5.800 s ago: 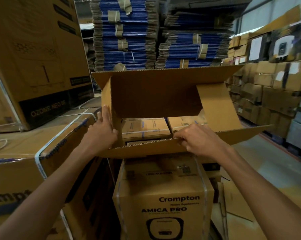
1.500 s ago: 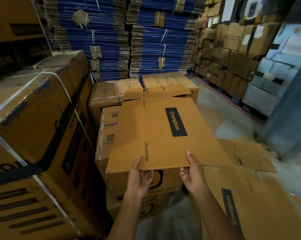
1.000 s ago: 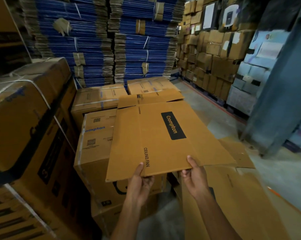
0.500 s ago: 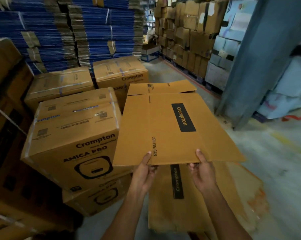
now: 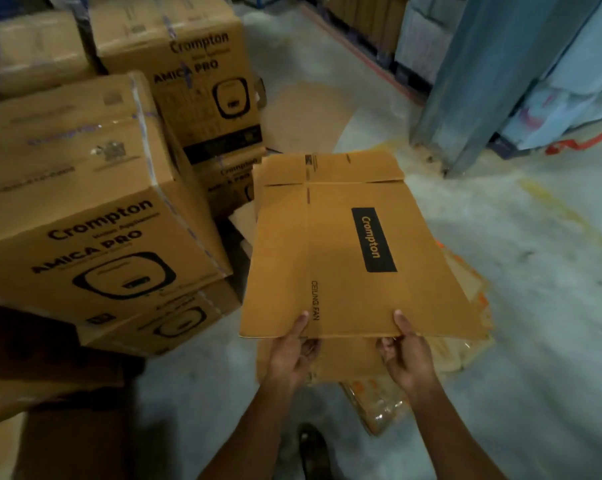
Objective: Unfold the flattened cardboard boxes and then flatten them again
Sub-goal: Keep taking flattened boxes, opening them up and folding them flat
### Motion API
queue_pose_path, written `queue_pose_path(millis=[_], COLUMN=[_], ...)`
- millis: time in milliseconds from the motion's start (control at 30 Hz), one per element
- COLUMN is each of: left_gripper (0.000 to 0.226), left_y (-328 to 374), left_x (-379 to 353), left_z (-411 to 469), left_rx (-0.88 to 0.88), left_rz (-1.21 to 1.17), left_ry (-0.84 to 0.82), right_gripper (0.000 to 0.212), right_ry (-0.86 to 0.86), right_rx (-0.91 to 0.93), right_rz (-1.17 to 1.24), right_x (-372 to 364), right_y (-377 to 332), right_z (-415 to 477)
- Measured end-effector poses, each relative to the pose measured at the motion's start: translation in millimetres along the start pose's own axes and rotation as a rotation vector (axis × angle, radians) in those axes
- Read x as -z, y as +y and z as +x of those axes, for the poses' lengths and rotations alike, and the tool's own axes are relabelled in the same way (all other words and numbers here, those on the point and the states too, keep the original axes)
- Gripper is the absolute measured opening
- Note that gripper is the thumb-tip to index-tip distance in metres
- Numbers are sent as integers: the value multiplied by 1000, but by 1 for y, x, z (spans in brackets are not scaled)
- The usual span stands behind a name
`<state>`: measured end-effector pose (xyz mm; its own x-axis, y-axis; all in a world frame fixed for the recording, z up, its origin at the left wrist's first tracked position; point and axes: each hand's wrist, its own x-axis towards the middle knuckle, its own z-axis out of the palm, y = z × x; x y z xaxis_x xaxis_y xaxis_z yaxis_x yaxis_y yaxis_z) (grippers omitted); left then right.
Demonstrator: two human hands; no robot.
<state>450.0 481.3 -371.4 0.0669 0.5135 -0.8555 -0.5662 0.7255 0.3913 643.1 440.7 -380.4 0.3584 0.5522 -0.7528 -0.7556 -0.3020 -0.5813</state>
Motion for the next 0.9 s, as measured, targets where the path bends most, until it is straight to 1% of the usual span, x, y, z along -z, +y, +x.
queue_pose_path(millis=[100,133,167,233,300,367,467,500,567,633,667,767,900], left_gripper=[39,40,37,22,7,7,15,16,12,11,13,21,22], left_y=[-17,-22,-25,-32,-37,-43,-47,-47,-45,-40,-37,-25,-5], left_x=[13,18,22,30,36,42,46,47,48,50,50,57,80], left_z=[16,20,23,26,27,28,24,23,20,17,14,3,-16], left_rx=[39,52,65,99,127,148,165,157,134,106,88,24,-42], left_rz=[-24,-43,-60,-88,-95,-52,-9,-2,16,40,57,119,100], left_ry=[100,127,152,180,183,176,157,153,142,131,123,118,115], right_gripper=[24,24,20,15,19,18,9,9,13,9,8,21,20], right_ry=[102,130,149,161,165,180,226,228,214,181,158,66,-40], right_rx=[-97,-120,-145,-203,-257,-303,-335,-338,-330,-298,-288,-274,-238], right_rz=[-108,-120,-113,-66,-9,8,40,49,37,16,15,-56,-184], right_x=[15,19,22,26,29,31,32,31,27,21,17,0,-27], right_y=[20,26,32,41,47,51,58,60,63,65,65,65,77], right_z=[15,18,20,23,24,23,19,17,12,7,4,-7,-23])
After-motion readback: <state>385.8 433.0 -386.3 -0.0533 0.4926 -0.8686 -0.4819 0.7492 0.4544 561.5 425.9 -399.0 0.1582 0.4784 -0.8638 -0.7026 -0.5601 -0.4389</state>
